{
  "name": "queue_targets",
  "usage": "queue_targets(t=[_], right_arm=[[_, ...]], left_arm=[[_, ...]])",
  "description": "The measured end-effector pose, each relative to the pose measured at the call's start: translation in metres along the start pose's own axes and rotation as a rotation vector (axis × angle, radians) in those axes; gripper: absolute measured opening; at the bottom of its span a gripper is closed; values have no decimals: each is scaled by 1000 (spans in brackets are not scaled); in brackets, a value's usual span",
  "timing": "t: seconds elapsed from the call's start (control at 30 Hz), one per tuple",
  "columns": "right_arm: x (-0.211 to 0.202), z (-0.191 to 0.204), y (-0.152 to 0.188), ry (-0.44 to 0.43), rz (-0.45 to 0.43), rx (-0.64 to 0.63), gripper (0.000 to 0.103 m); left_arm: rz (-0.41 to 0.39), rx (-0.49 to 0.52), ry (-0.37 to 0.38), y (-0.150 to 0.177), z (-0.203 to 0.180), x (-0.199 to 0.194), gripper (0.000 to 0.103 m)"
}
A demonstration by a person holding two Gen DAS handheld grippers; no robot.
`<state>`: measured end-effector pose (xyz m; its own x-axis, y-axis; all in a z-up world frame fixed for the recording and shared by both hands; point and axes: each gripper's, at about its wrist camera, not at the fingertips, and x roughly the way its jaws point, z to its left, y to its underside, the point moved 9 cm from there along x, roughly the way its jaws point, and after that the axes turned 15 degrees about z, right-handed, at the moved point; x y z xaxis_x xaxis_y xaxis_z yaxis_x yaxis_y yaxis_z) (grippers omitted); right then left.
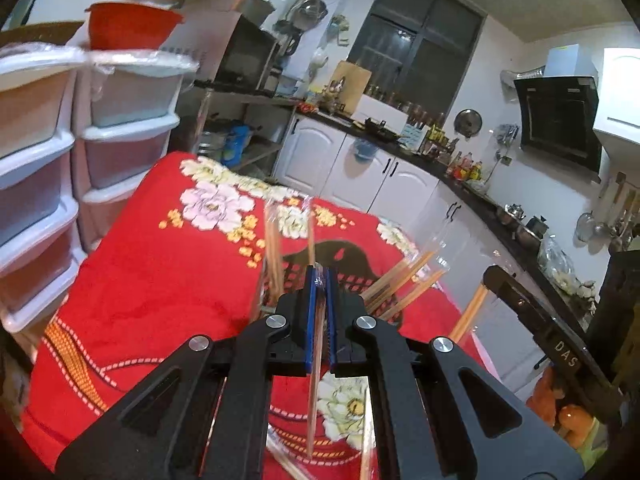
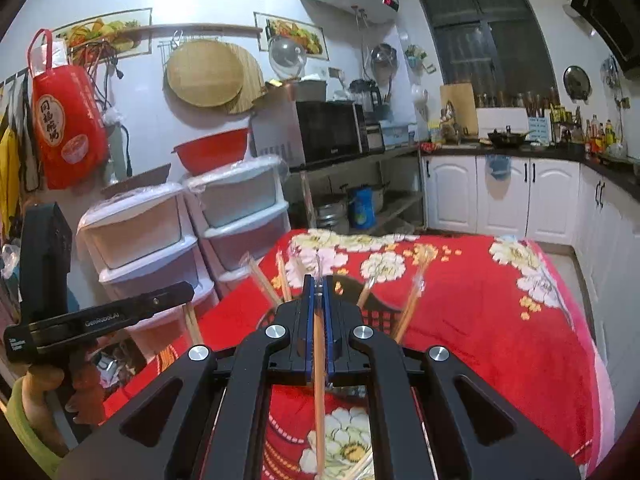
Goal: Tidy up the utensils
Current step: 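Carry the chopstick in the left tool into the caddy while the right tool carries its chopstick there, then lower the left tool's chopstick into the caddy while the right tool lowers its chopstick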
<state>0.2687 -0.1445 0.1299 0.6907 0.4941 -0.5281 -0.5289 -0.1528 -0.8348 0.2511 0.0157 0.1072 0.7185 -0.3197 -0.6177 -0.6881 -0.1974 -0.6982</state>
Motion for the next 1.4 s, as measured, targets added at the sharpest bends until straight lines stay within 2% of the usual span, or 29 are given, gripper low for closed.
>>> queue_targets(t=[0.7, 1.1, 1.4], right_arm=[[-12, -2, -57, 12, -110, -31, 4], [-7, -8, -87, 32, -153, -43, 5], [-5, -24, -106, 56, -193, -22, 4]], left_arm=[[-113, 109, 38, -67, -59, -17, 1], [-171, 101, 15, -97, -67, -9, 1], [-186, 109, -16, -111, -71, 2, 1]])
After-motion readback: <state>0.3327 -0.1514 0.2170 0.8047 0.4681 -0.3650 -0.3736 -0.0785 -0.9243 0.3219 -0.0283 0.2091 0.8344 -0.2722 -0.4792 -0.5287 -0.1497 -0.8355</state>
